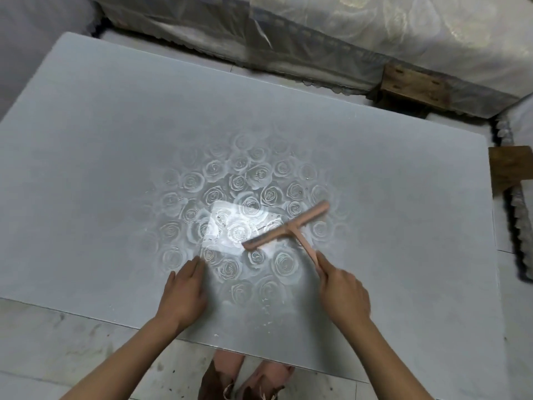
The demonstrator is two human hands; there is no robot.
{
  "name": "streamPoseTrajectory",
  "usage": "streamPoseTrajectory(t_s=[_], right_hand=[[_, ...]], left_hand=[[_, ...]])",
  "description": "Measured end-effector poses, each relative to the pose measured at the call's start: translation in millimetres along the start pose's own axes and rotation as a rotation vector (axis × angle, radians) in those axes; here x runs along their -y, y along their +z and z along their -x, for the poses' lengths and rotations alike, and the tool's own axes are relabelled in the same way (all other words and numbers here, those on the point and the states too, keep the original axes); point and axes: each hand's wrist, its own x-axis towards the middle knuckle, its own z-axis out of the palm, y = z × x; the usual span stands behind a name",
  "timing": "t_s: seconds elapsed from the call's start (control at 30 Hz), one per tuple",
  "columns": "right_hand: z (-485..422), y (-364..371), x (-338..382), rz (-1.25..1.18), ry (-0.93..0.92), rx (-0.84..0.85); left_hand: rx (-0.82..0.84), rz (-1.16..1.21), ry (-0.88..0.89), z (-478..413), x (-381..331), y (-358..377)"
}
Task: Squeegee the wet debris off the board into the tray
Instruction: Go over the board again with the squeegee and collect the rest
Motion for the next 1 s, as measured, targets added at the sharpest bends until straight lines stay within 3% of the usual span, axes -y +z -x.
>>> streamPoseTrajectory(t_s=[0.1, 0.2, 0.33, 0.43, 0.57, 0.83, 1.0], right_hand=[[-22.7, -20.1, 10.8, -0.015, -0.027, -0.022], [17.1, -28.9, -29.3, -0.03, -0.027, -0.024], [104.1, -19.9, -110.0, -0.13, 0.172, 0.139], [164.9, -14.6, -160.6, -0.195, 0.325, 0.145], [193.5, -4.8, -202.5, -0.228, 0.352, 0.156], [255.9, 12.8, -351.3, -0.297, 0.407, 0.155], [261.9, 9.7, -432.8, -0.266, 0.317, 0.164]], left_hand=[[0.018, -0.001, -0.002, 4.5, 1.2, -1.0], [0.058, -0.038, 0.015, 9.0, -4.1, -0.2], [0.126, -0.098, 0.08, 18.7, -38.0, 5.8], [0.173, -0.184, 0.157, 26.9, -80.0, 10.0], [0.21, -0.247, 0.188, 27.5, -105.4, 16.6], [0.217, -0.386, 0.227, 41.7, -197.8, 78.9], [0.193, -0.409, 0.18, 53.8, -237.7, 114.5]])
